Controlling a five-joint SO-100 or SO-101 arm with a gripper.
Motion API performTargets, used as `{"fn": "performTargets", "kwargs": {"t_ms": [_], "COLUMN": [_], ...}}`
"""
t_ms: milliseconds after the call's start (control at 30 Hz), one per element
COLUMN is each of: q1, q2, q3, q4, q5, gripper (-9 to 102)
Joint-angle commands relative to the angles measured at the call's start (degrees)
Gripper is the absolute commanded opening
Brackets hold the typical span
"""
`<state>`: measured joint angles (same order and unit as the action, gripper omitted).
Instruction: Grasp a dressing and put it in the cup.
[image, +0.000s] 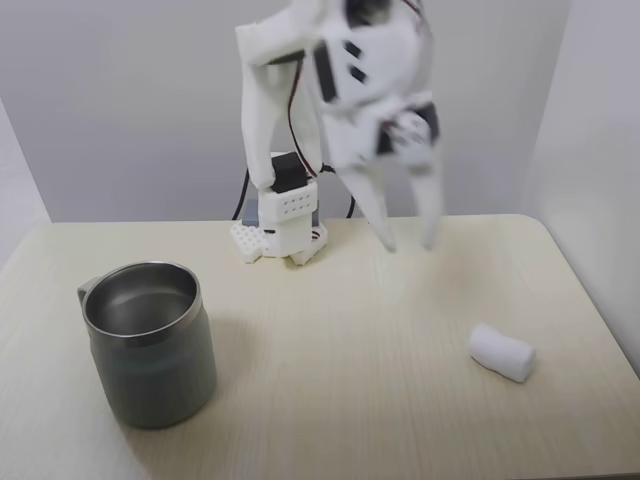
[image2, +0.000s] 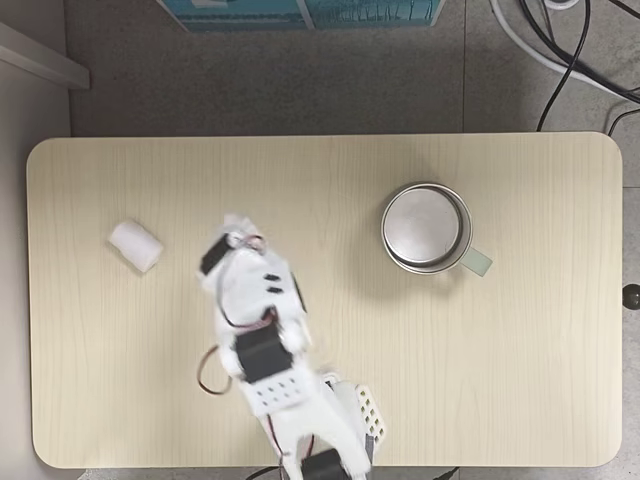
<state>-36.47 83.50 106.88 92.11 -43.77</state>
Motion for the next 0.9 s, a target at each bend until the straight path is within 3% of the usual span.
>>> {"fn": "performTargets", "kwargs": {"t_ms": [0,333,867], "q1": [-3.3,-8.9,-13.6], "q2": [3.3,21.3,55.6], "q3": [4.0,16.5,44.6], "q4": [1.4,11.8,12.2], "q5": [-5.9,-21.3,-20.5], "gripper": [20,31,33]}}
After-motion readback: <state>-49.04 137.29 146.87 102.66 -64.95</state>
